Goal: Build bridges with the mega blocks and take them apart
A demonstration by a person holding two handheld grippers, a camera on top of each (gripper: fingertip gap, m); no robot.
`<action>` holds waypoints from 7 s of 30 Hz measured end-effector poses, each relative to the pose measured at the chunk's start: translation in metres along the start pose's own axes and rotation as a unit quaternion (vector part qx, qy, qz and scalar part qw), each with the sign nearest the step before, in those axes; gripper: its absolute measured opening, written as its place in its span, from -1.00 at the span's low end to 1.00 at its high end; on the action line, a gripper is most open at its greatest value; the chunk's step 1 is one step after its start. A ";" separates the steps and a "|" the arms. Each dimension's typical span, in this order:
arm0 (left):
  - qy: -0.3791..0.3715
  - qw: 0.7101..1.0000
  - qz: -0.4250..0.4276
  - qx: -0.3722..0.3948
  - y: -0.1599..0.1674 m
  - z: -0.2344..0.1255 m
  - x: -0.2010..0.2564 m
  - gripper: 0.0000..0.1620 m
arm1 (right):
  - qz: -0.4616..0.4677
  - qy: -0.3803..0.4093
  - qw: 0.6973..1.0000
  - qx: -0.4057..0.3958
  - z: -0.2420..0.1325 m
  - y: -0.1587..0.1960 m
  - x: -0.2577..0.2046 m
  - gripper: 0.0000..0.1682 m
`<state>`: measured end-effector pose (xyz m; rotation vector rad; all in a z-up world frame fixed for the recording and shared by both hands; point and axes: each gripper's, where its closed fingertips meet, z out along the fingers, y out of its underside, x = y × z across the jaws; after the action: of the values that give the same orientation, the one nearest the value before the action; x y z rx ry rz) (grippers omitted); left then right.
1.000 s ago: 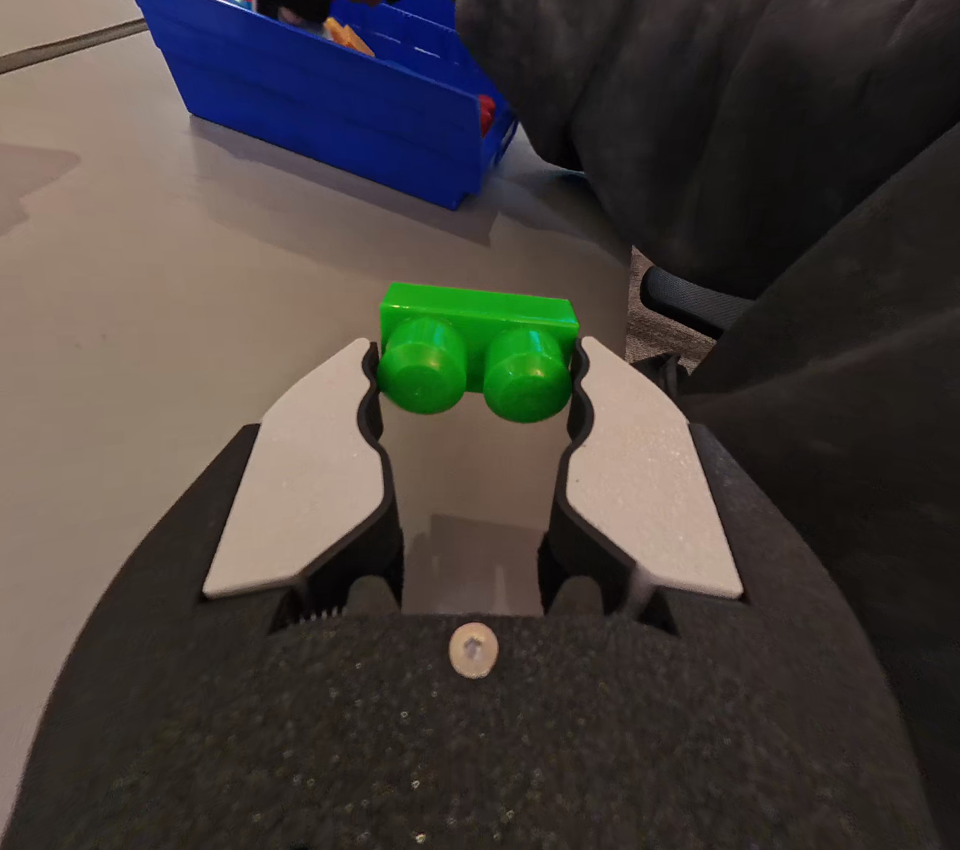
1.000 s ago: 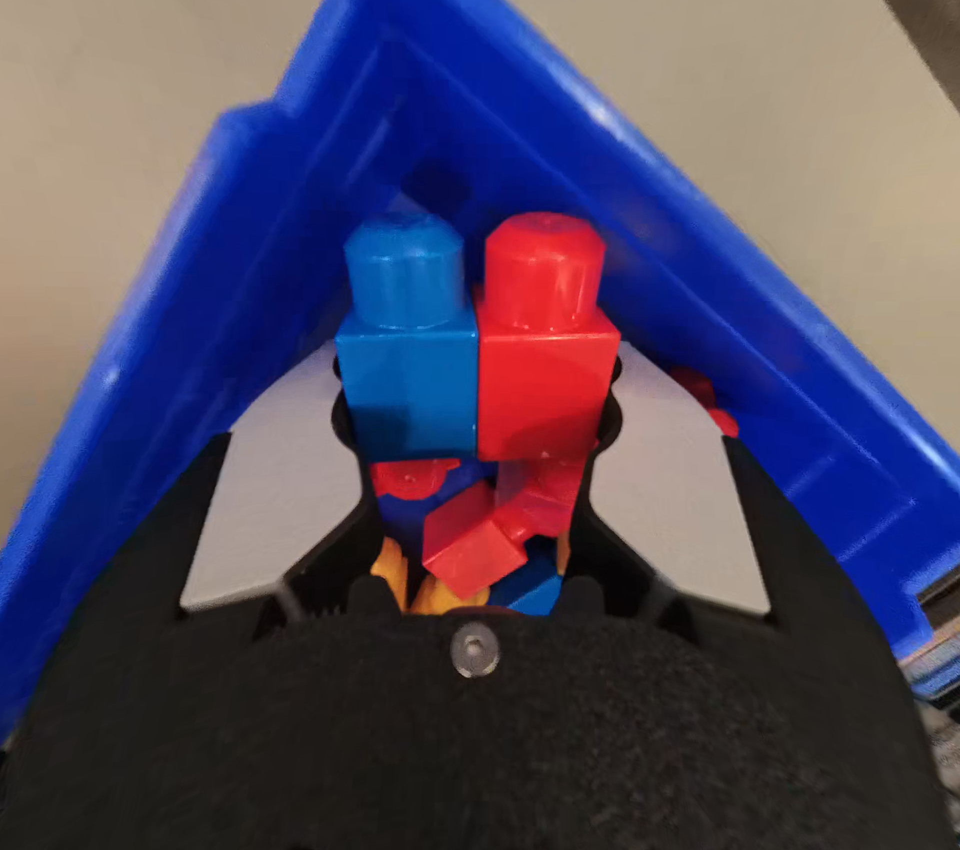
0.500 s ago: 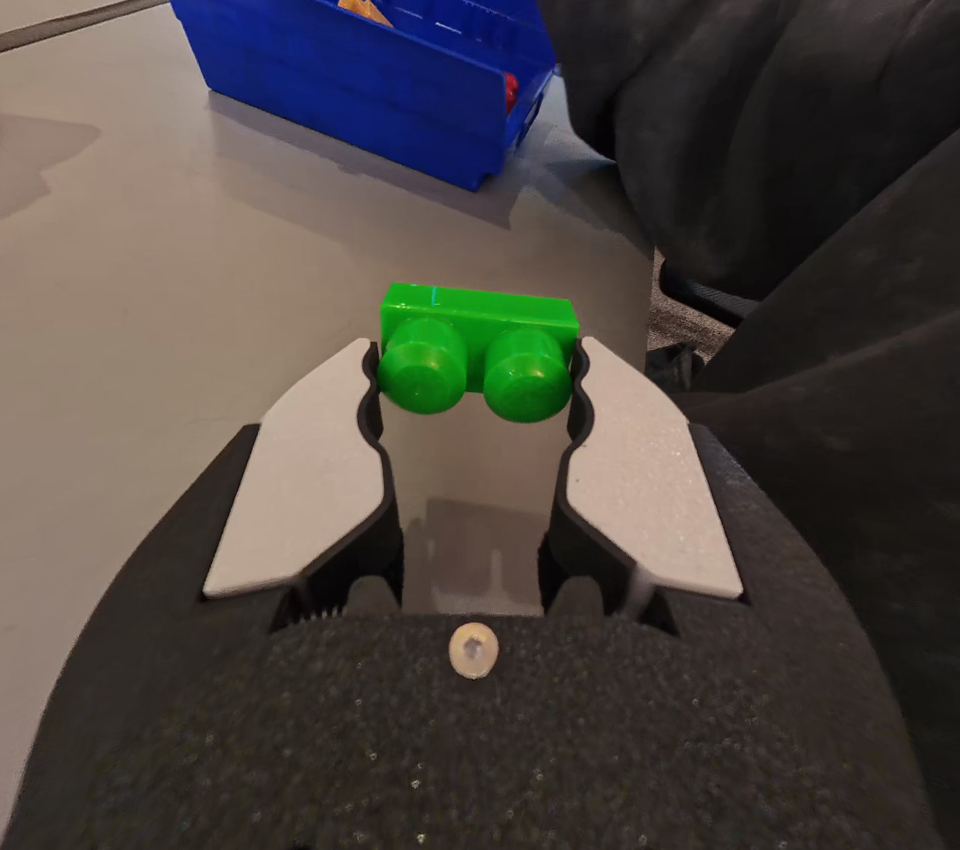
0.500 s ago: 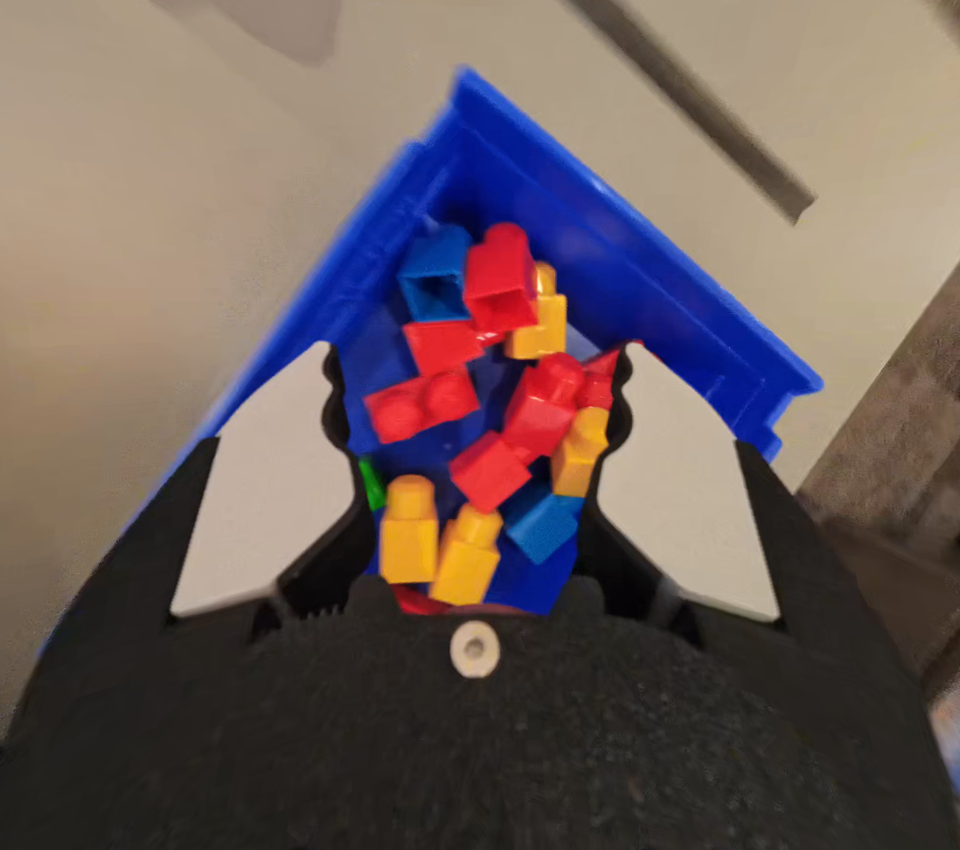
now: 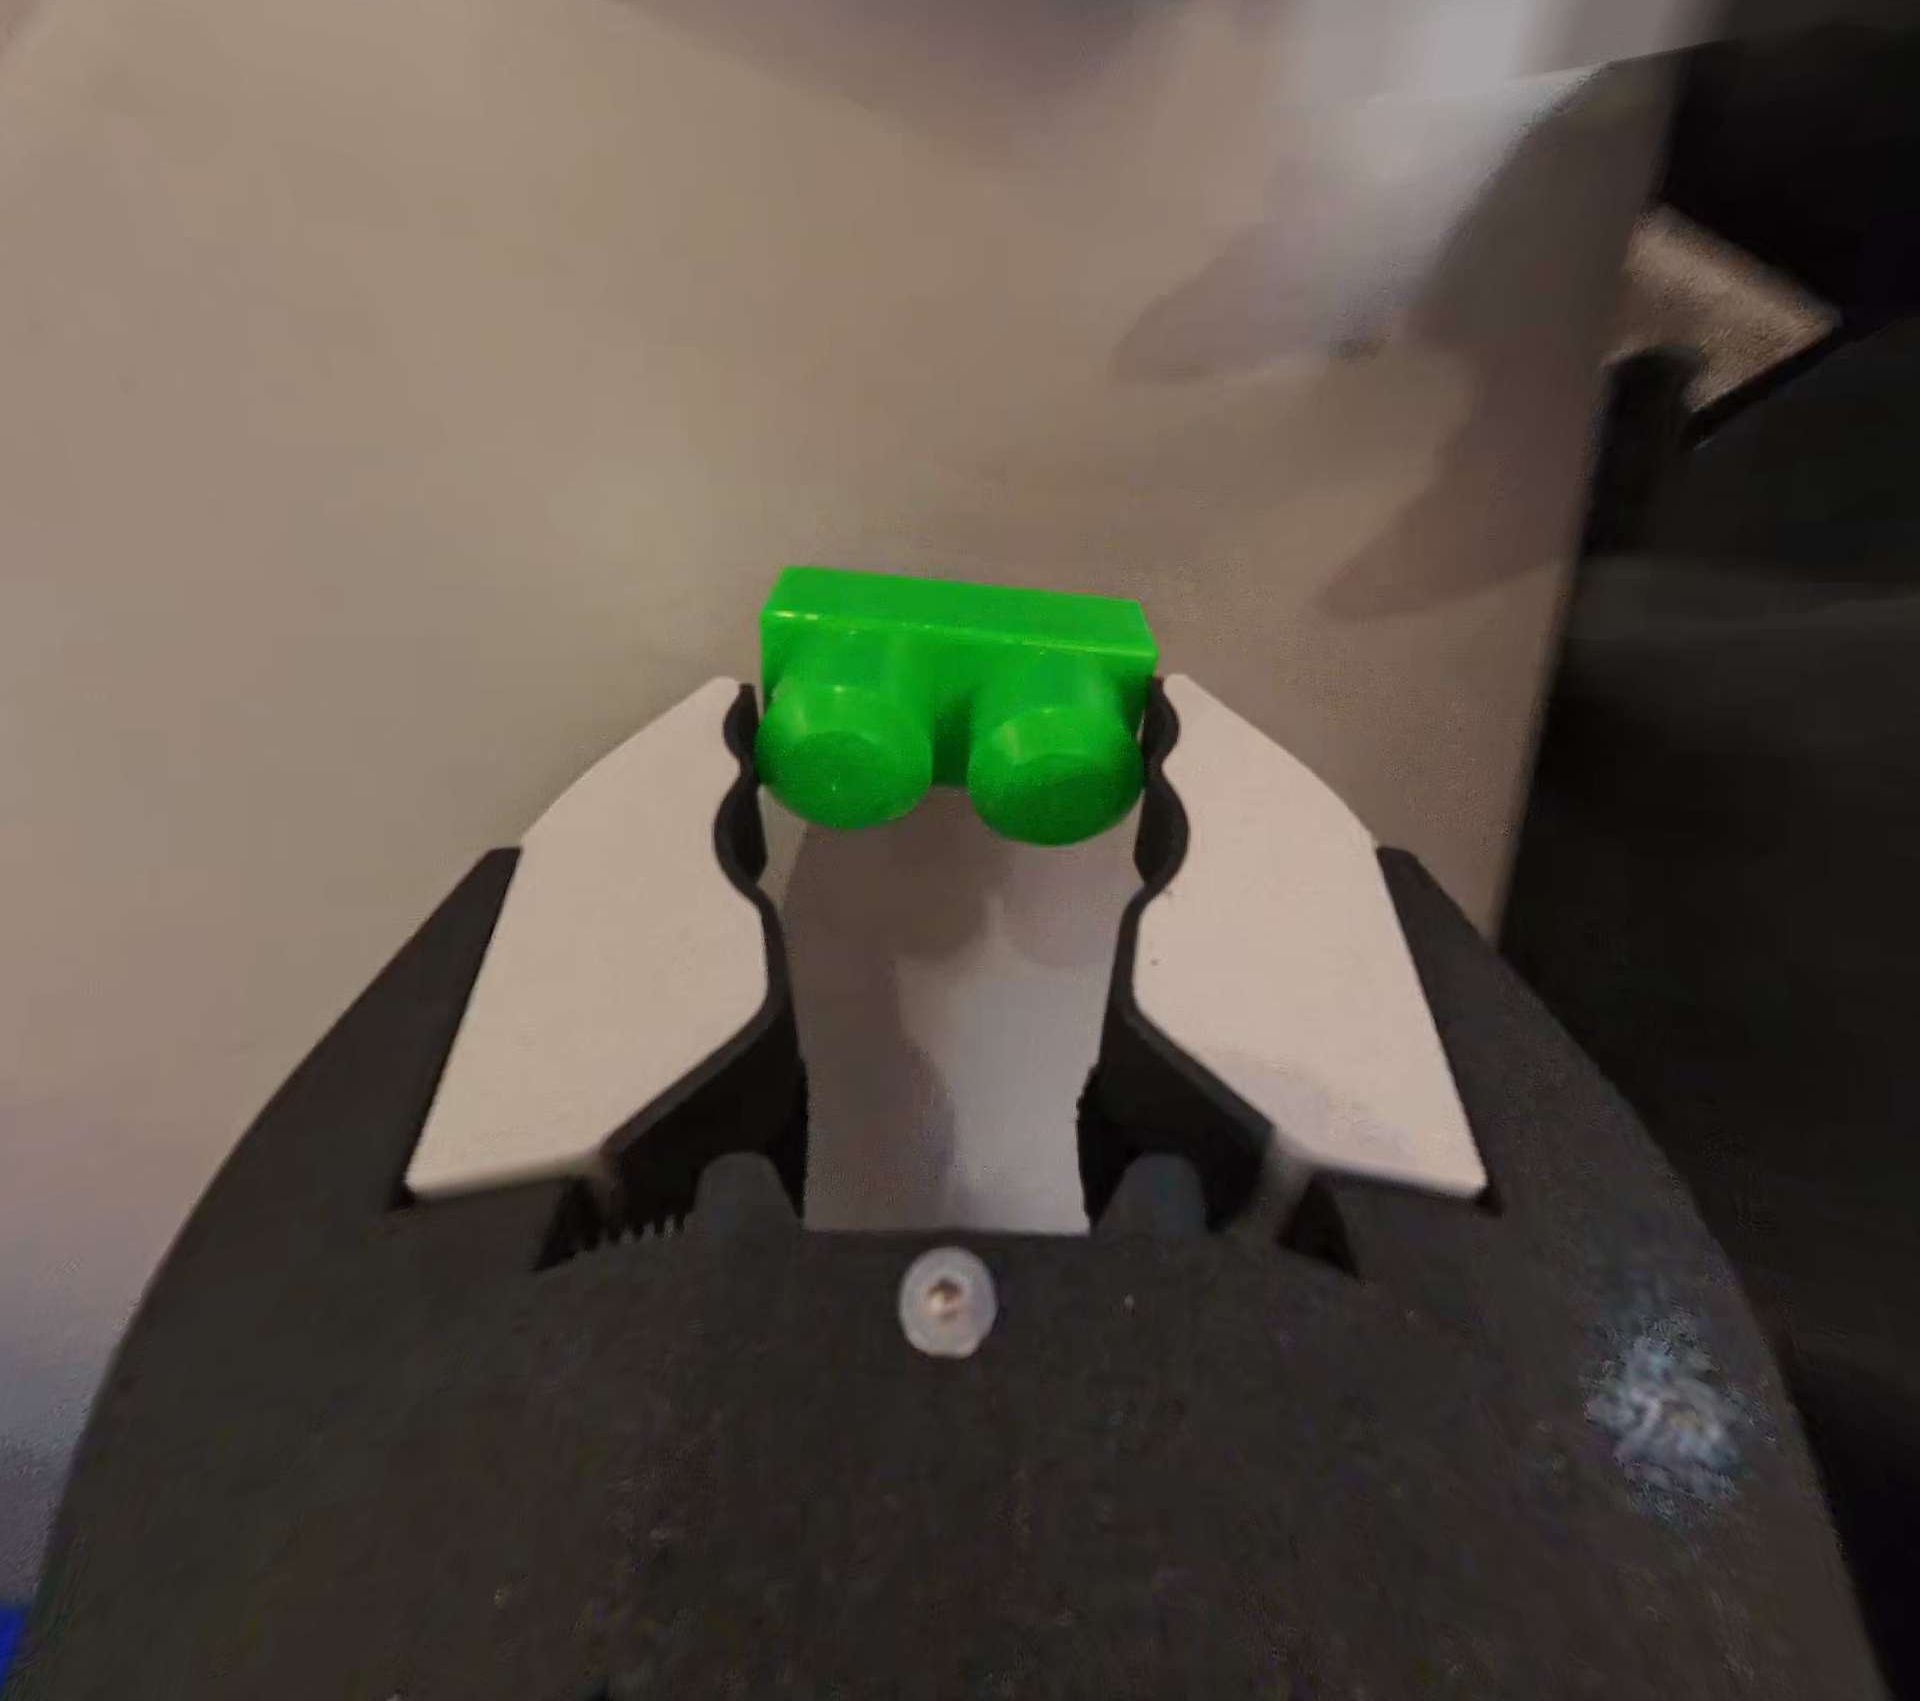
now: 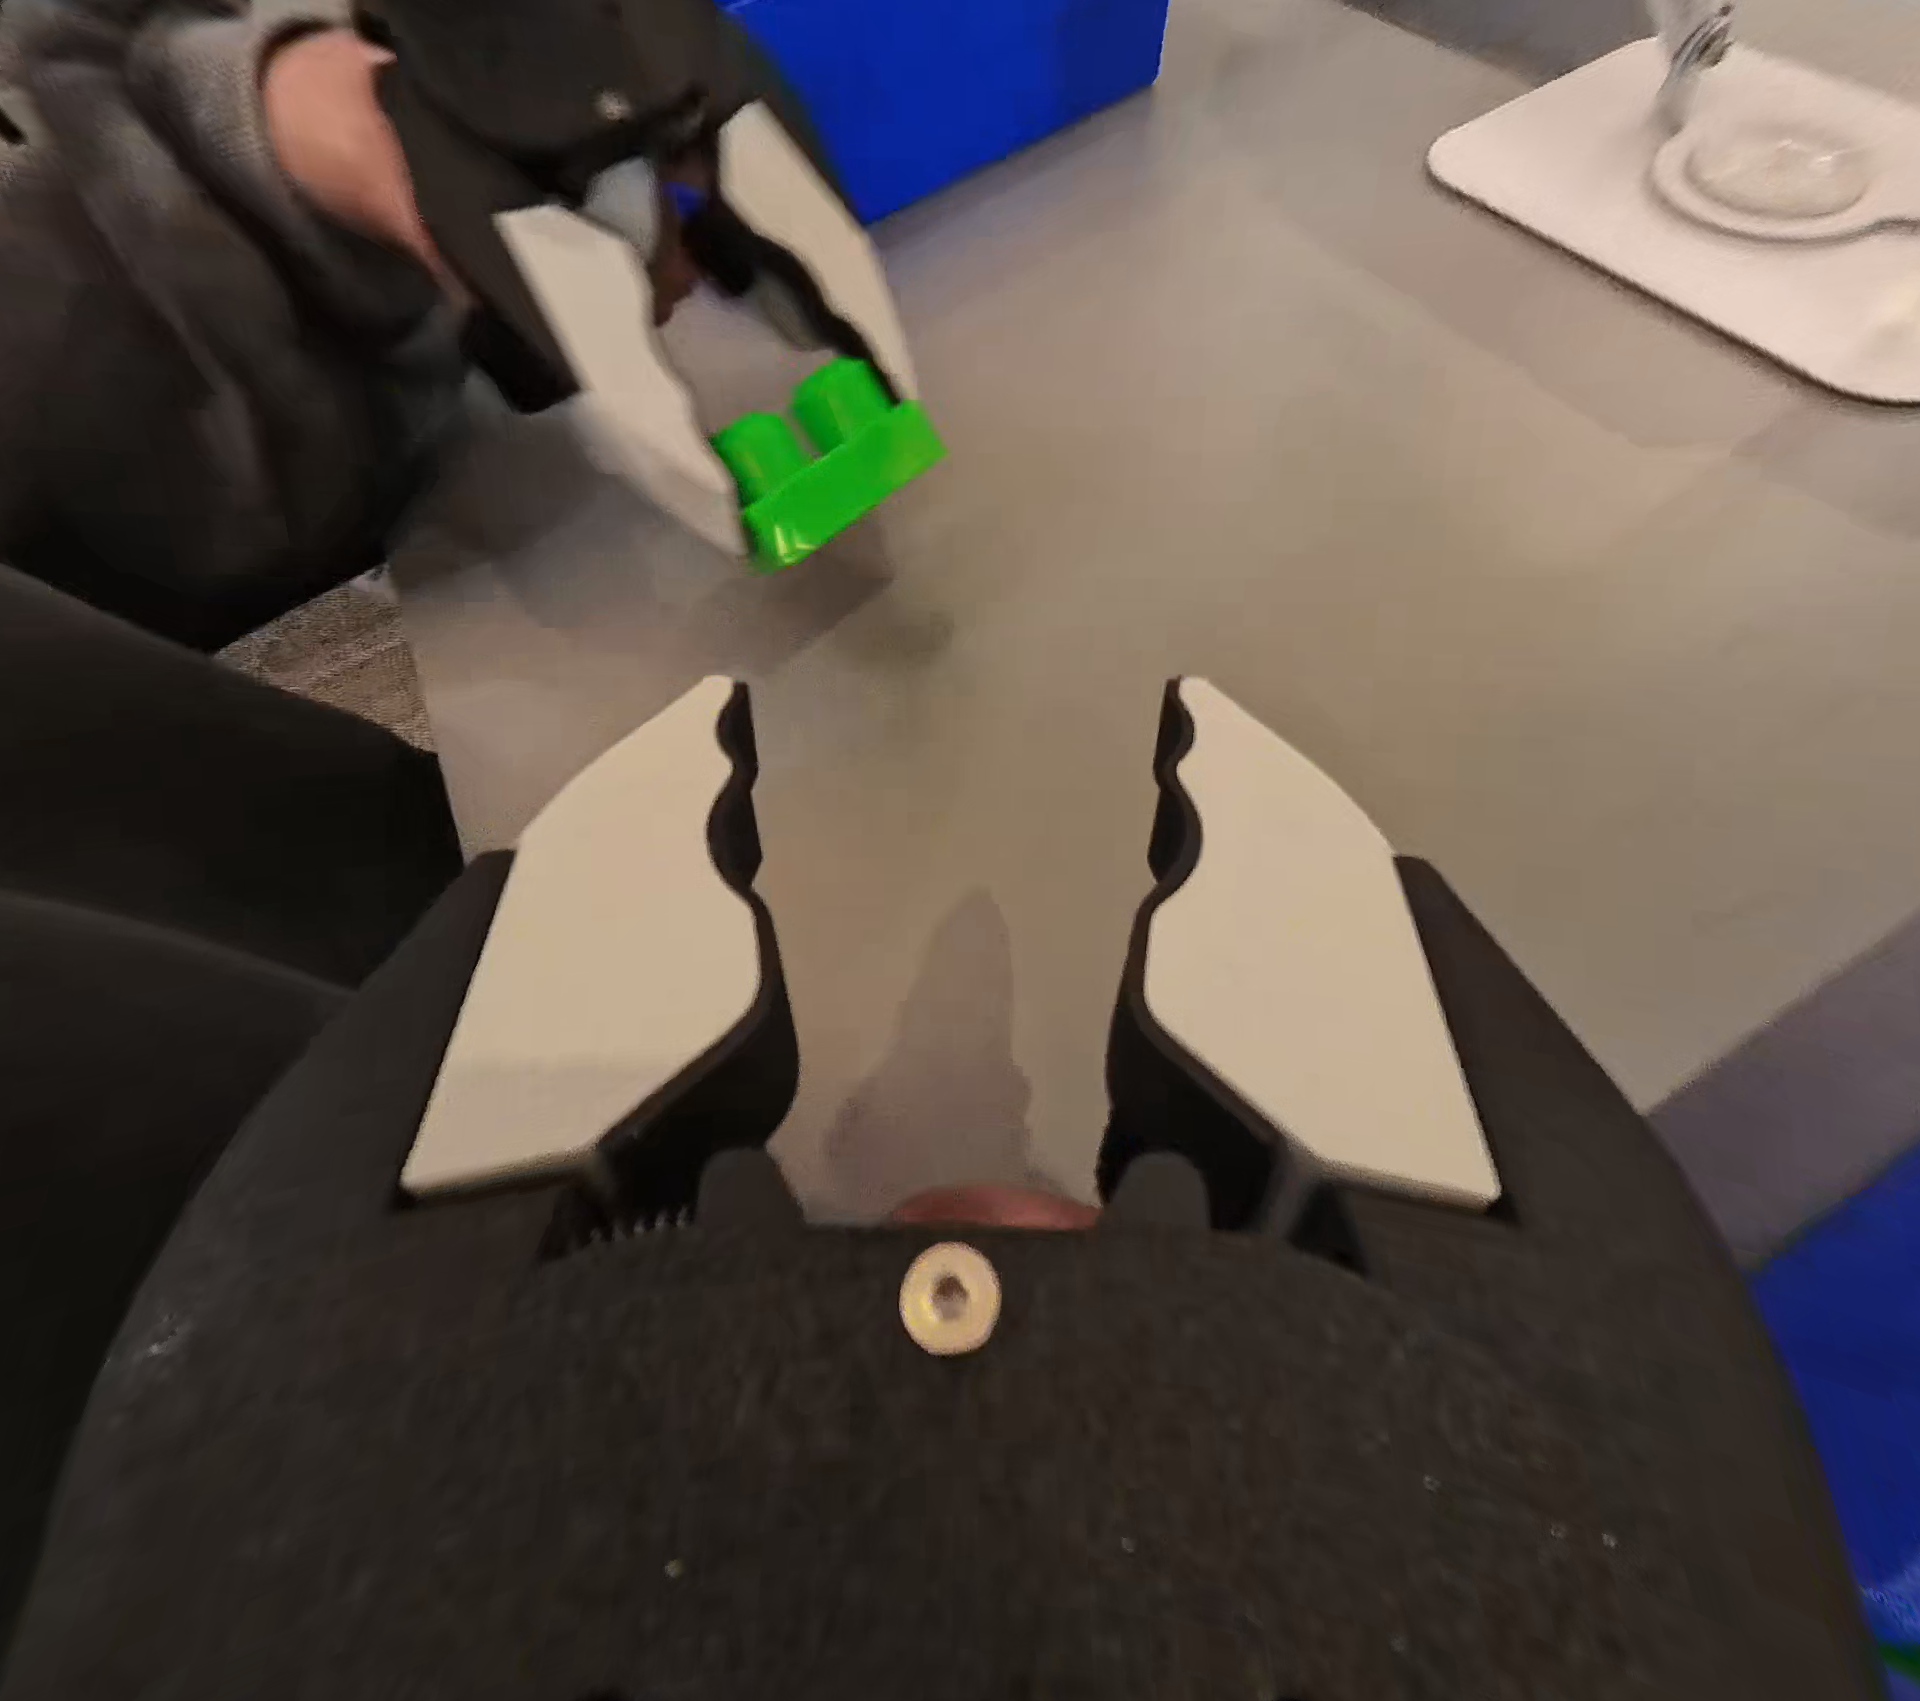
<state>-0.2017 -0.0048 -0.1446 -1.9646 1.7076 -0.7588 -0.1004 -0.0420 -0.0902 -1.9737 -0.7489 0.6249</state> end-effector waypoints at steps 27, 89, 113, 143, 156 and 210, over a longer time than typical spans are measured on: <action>-0.074 0.978 0.100 -0.167 -0.050 0.034 -0.073 0.02 | 0.071 -0.066 0.995 -0.016 -0.014 0.031 -0.009 -0.10; -0.045 0.985 -0.117 0.123 0.028 0.018 0.044 -0.07 | -0.027 0.248 0.891 -0.379 -0.145 0.030 0.227 -0.15; -0.096 0.977 -0.127 0.145 0.030 0.002 0.025 -0.16 | 0.022 -0.088 0.980 0.176 -0.029 -0.083 -0.015 -0.16; -0.165 0.939 0.113 -0.278 0.087 -0.203 -0.283 -0.07 | 0.106 -0.137 0.972 0.157 0.033 -0.003 -0.034 -0.22; -0.081 0.911 0.127 -0.383 0.128 -0.176 -0.333 -0.02 | 0.129 -0.148 0.969 0.151 0.041 -0.001 -0.030 -0.26; 0.034 0.915 0.243 -0.320 -0.131 -0.055 -0.035 -0.08 | -0.091 -0.057 0.984 0.142 0.084 -0.099 0.030 0.04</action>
<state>-0.1417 0.0516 -0.0230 -1.7340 2.5851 -0.0785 -0.1625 0.0671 -0.0463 -1.6010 -0.8482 0.6969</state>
